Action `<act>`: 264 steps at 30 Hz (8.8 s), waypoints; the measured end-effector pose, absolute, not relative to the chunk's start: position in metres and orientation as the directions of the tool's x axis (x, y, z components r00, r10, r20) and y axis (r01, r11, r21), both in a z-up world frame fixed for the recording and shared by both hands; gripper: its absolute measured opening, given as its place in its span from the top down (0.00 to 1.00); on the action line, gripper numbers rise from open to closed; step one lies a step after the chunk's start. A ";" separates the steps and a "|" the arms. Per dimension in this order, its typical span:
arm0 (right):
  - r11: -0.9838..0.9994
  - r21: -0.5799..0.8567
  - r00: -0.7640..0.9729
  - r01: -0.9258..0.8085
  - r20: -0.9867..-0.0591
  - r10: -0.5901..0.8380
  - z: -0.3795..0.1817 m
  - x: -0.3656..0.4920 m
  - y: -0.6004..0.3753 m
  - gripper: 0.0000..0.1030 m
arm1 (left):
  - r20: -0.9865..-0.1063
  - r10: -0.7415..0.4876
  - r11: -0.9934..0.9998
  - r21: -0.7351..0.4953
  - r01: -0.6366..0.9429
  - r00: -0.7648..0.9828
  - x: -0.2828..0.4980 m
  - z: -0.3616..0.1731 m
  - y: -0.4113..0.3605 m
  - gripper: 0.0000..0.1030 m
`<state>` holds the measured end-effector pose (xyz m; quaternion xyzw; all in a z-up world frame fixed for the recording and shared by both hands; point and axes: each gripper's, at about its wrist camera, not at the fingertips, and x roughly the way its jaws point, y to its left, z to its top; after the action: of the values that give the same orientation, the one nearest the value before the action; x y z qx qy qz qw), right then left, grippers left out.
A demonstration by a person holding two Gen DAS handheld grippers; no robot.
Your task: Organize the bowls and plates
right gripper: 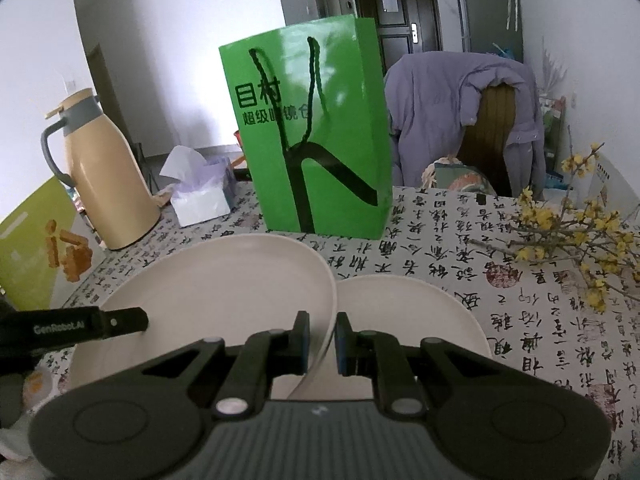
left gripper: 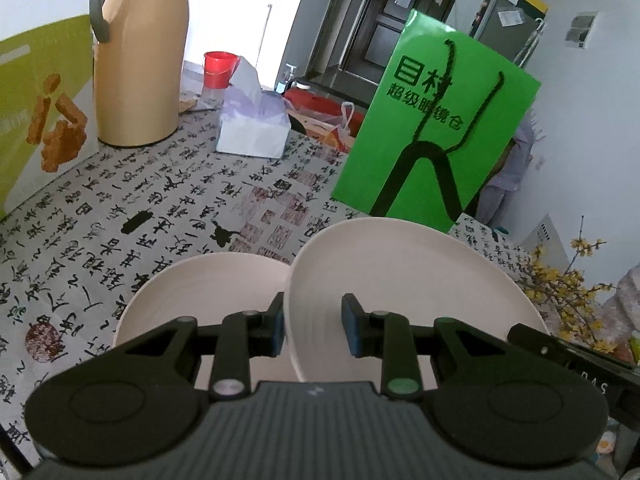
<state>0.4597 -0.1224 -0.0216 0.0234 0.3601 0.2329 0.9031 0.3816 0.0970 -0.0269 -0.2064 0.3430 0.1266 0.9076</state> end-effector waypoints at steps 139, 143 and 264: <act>0.932 0.208 0.838 -0.296 -0.412 0.358 0.031 0.113 -0.293 0.88 | -0.518 0.011 0.959 -0.237 -0.156 0.855 0.077 0.040 -0.063 0.72; 0.936 0.212 0.842 -0.282 -0.413 0.347 0.027 0.107 -0.301 0.88 | -0.520 0.001 0.963 -0.231 -0.142 0.854 0.073 0.037 -0.071 0.72; 0.968 0.231 0.786 -0.101 -0.577 0.220 -0.131 0.148 -0.356 0.84 | -0.666 -0.073 0.996 -0.018 0.082 0.742 0.147 -0.116 -0.147 0.71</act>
<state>0.1479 -0.3560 -0.1314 0.0943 0.3156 0.0855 0.9403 0.1465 -0.1467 -0.1165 0.0061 0.3565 -0.0414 0.9334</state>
